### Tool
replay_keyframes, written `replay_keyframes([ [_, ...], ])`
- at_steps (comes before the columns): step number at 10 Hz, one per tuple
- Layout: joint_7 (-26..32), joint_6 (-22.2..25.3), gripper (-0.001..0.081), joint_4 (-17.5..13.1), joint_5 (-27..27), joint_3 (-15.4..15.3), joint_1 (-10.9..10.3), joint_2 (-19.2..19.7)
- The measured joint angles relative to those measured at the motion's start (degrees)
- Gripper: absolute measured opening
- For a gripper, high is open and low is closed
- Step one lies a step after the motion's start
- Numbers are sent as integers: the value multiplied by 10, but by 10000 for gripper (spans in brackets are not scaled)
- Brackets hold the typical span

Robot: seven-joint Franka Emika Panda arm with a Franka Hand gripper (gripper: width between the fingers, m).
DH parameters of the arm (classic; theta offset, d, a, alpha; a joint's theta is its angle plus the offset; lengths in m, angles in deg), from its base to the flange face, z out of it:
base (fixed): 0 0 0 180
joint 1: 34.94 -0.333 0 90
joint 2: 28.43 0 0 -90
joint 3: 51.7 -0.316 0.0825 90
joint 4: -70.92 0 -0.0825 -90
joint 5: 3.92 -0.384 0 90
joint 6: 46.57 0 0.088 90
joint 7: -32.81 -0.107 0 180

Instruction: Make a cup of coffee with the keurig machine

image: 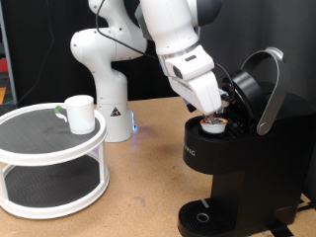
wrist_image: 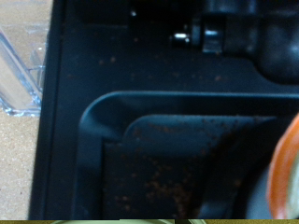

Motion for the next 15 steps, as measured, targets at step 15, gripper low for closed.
replay_keyframes([
  [15, 2, -6, 808, -2, -22, -1, -1, -5],
])
